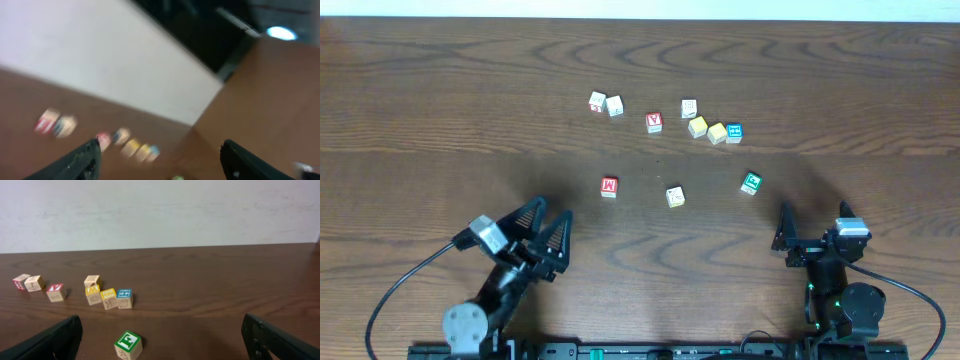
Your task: Lift 3 blocks
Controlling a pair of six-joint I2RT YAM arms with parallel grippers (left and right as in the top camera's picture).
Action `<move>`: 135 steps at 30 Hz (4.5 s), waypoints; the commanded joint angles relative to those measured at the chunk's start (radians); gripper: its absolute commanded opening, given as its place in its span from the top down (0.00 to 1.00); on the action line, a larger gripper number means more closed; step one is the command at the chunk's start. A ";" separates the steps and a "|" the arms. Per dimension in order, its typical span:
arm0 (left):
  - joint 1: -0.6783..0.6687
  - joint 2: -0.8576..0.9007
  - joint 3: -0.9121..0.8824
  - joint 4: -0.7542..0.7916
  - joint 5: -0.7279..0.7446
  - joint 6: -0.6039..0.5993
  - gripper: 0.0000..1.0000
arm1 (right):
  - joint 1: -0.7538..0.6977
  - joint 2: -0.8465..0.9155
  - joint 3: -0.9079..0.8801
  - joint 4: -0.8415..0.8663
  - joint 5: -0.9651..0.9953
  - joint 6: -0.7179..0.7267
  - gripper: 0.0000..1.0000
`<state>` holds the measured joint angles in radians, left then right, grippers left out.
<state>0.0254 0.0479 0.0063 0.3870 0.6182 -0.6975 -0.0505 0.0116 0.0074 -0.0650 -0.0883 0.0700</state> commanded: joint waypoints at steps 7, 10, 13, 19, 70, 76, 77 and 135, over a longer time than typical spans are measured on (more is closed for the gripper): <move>0.003 0.003 0.143 0.063 0.047 0.135 0.23 | -0.008 -0.006 -0.002 -0.004 0.009 -0.012 0.01; 0.003 0.039 0.237 0.036 0.006 0.201 0.23 | -0.008 -0.006 -0.002 -0.004 0.009 -0.012 0.01; 0.003 0.110 0.372 -0.111 -0.085 0.226 0.23 | -0.008 -0.006 -0.002 -0.004 0.009 -0.012 0.01; 0.003 0.402 0.728 -0.688 -0.156 0.277 0.23 | -0.008 -0.006 -0.002 -0.004 0.009 -0.012 0.01; -0.420 1.565 1.154 -1.199 -0.409 0.308 0.23 | -0.008 -0.006 -0.002 -0.004 0.009 -0.012 0.01; -0.420 1.668 1.154 -1.098 -0.410 0.395 0.23 | -0.008 -0.006 -0.002 -0.004 0.009 -0.012 0.01; -0.420 1.684 1.154 -1.086 -0.410 0.403 0.23 | -0.008 -0.006 -0.002 -0.004 0.009 -0.012 0.01; -0.436 1.774 1.043 -0.840 -0.498 0.450 0.27 | -0.008 -0.006 -0.002 -0.004 0.009 -0.012 0.01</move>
<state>-0.4095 1.8130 1.0641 -0.4553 0.1097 -0.2577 -0.0502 0.0120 0.0074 -0.0647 -0.0879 0.0700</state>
